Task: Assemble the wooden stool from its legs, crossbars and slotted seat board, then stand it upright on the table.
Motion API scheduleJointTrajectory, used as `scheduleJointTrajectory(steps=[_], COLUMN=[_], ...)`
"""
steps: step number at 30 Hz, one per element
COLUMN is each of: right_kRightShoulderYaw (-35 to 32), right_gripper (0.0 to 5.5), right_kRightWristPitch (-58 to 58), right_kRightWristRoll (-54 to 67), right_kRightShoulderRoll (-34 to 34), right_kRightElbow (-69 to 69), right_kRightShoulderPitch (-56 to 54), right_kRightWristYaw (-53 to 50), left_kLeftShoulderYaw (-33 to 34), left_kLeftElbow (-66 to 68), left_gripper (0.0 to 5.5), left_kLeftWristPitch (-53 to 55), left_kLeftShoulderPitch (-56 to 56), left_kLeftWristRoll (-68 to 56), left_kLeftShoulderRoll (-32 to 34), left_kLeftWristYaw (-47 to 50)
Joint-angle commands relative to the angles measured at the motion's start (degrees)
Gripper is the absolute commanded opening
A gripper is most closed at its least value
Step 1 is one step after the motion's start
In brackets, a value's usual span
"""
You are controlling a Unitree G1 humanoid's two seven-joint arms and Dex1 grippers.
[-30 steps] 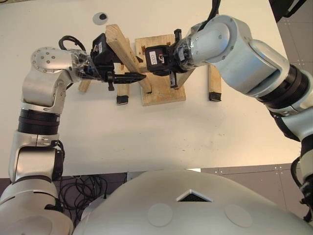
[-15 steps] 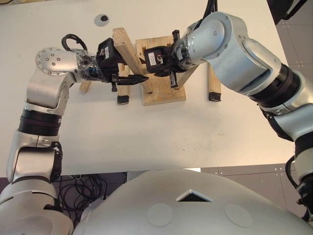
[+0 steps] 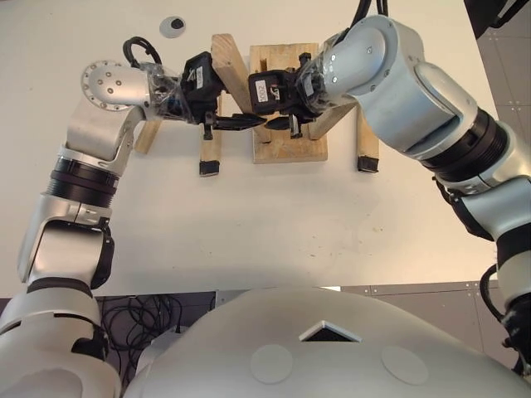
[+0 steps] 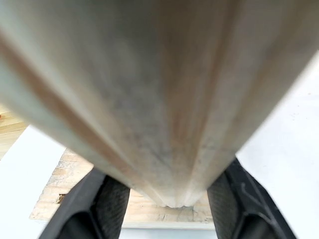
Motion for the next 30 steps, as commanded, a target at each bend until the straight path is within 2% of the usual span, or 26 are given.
scheduleJointTrajectory(steps=[1,5,7,10,11,12,18,20,21,22,25,27,30], right_kRightShoulderYaw=[-12.1,-22.9,-29.7,-41.0,-44.5,-47.0,-67.7,-74.4,-77.4,-80.3,-82.4,-79.0,-71.4], right_gripper=[2.53,3.26,3.60,4.10,4.16,4.16,4.16,4.16,4.16,4.16,4.16,4.16,4.16], right_kRightWristPitch=[-1.5,-2.3,-1.5,-1.7,-0.9,0.2,12.9,16.2,15.5,13.3,11.6,10.2,7.7], right_kRightWristRoll=[7.9,12.0,15.2,18.1,19.3,20.5,37.8,43.4,45.5,47.1,51.2,51.6,49.9], right_kRightShoulderRoll=[-8.3,-14.5,-14.3,-12.3,-11.2,-10.4,-5.7,-5.6,-4.7,-2.3,2.5,6.3,11.0], right_kRightElbow=[-9.3,-9.6,-5.5,6.3,8.5,8.9,-2.8,-8.4,-11.1,-13.2,-15.3,-15.7,-14.6], right_kRightShoulderPitch=[-3.1,-4.9,-6.8,-11.4,-11.6,-11.1,0.9,10.8,17.3,24.5,40.4,47.7,50.8], right_kRightWristYaw=[9.5,12.7,11.7,4.9,2.3,0.5,-9.6,-10.5,-10.3,-10.2,-8.7,-9.9,-13.8], left_kLeftShoulderYaw=[-14.8,-14.6,-14.6,-13.9,-13.1,-12.3,-4.2,0.3,3.1,6.3,15.0,21.1,26.1], left_kLeftElbow=[4.6,2.1,1.6,2.7,3.6,4.1,10.1,9.3,9.0,9.0,7.7,5.2,-0.9], left_gripper=[2.03,2.03,2.03,2.03,2.41,2.54,3.47,3.72,3.95,3.95,3.95,3.95,3.95], left_kLeftWristPitch=[7.9,11.0,12.2,12.7,11.9,12.0,13.7,15.9,17.6,18.1,21.4,26.0,33.1], left_kLeftShoulderPitch=[5.6,5.0,4.8,3.4,2.8,2.2,-3.2,-2.9,-2.6,-2.0,0.4,3.4,7.9], left_kLeftWristRoll=[21.1,19.0,18.4,17.8,17.3,16.3,14.7,12.4,10.6,8.5,2.5,-3.5,-11.7], left_kLeftShoulderRoll=[5.2,6.4,6.4,6.2,5.7,5.1,2.0,1.1,0.3,-0.6,-3.4,-6.3,-9.8], left_kLeftWristYaw=[-2.5,-4.2,-4.3,-3.3,-3.1,-2.5,-3.1,-1.5,-0.2,0.8,5.7,8.8,10.3])
